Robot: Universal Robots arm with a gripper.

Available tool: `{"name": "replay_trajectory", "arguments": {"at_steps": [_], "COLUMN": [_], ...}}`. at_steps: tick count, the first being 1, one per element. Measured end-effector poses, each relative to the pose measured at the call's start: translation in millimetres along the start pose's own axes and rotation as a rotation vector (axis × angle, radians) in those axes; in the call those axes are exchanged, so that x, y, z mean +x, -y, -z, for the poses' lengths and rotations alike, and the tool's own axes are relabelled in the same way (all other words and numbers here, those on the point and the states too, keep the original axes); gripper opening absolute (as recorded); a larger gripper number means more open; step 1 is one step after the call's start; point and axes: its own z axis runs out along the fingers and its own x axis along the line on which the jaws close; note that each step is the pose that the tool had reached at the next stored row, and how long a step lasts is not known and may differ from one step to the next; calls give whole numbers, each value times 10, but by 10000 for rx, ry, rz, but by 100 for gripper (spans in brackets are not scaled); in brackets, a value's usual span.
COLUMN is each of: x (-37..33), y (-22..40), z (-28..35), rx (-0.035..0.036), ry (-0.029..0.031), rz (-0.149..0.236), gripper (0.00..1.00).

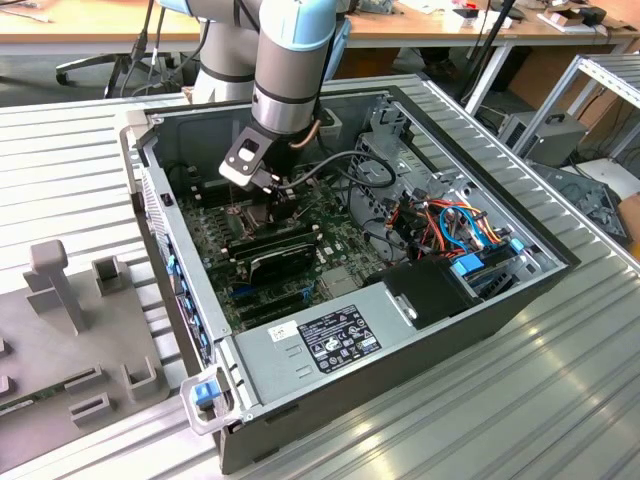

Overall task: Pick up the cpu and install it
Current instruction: 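Place the cpu into insertion slot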

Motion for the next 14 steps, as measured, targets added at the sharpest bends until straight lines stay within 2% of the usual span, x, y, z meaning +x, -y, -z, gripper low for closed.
{"name": "replay_trajectory", "arguments": {"at_steps": [4, 9, 14], "x": [0, -2, -3], "y": [0, 0, 0], "z": [23, 22, 19], "rx": [-1, 3, 3], "ry": [-4, -4, -4], "rz": [-65, -275, -284], "gripper": [55, 55, 55]}}
